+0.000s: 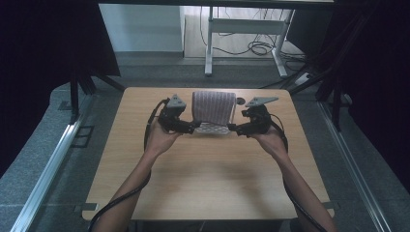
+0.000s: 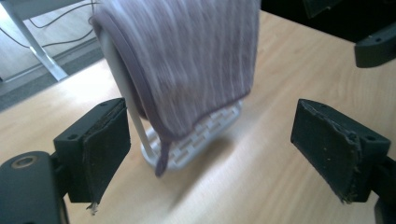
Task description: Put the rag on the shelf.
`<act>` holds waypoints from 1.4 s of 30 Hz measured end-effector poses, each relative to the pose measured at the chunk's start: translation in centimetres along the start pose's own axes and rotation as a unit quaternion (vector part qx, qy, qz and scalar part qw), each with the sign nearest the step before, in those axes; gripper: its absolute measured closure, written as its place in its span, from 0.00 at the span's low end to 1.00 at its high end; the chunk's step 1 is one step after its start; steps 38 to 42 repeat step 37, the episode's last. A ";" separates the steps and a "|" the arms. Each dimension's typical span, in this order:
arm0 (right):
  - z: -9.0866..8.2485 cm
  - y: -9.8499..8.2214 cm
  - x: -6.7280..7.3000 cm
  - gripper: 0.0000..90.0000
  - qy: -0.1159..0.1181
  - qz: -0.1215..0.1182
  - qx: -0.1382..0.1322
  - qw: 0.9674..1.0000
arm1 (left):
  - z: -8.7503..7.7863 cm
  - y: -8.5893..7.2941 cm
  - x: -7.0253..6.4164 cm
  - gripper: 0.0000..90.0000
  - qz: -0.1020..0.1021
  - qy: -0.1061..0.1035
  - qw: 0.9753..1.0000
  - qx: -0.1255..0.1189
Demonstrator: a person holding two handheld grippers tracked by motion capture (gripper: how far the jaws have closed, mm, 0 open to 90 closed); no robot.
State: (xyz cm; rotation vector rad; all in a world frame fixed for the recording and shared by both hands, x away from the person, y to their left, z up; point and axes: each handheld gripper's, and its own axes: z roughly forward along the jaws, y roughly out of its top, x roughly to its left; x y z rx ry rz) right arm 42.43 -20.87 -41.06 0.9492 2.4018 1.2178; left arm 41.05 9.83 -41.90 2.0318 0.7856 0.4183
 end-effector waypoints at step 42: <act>6.0 -12.5 3.1 0.00 0.000 -0.028 0.079 0.996 | 4.1 -12.3 -3.4 0.12 0.000 -0.015 0.993 0.120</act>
